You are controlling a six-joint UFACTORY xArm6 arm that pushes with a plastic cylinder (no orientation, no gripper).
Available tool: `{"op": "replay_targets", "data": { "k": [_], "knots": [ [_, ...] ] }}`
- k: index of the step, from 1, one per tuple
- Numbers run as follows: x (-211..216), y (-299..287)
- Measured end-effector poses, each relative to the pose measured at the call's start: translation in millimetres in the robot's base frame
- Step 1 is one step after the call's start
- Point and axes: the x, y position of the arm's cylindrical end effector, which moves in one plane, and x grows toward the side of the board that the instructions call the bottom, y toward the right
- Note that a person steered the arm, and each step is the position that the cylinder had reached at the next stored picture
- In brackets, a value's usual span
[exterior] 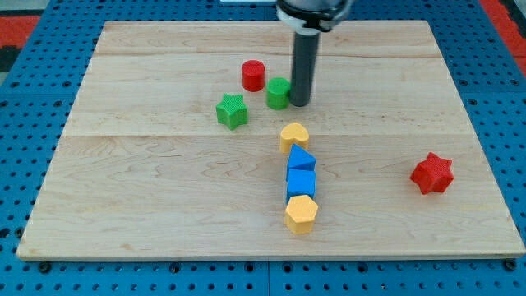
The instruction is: Push the red star above the red circle
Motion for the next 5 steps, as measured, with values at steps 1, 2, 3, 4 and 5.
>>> {"op": "replay_targets", "data": {
  "k": [1,2,3,4,5],
  "knots": [
    [-12,-25],
    [-33,-40],
    [-57,-13],
    [-89,-26],
    [-96,-24]
  ]
}}
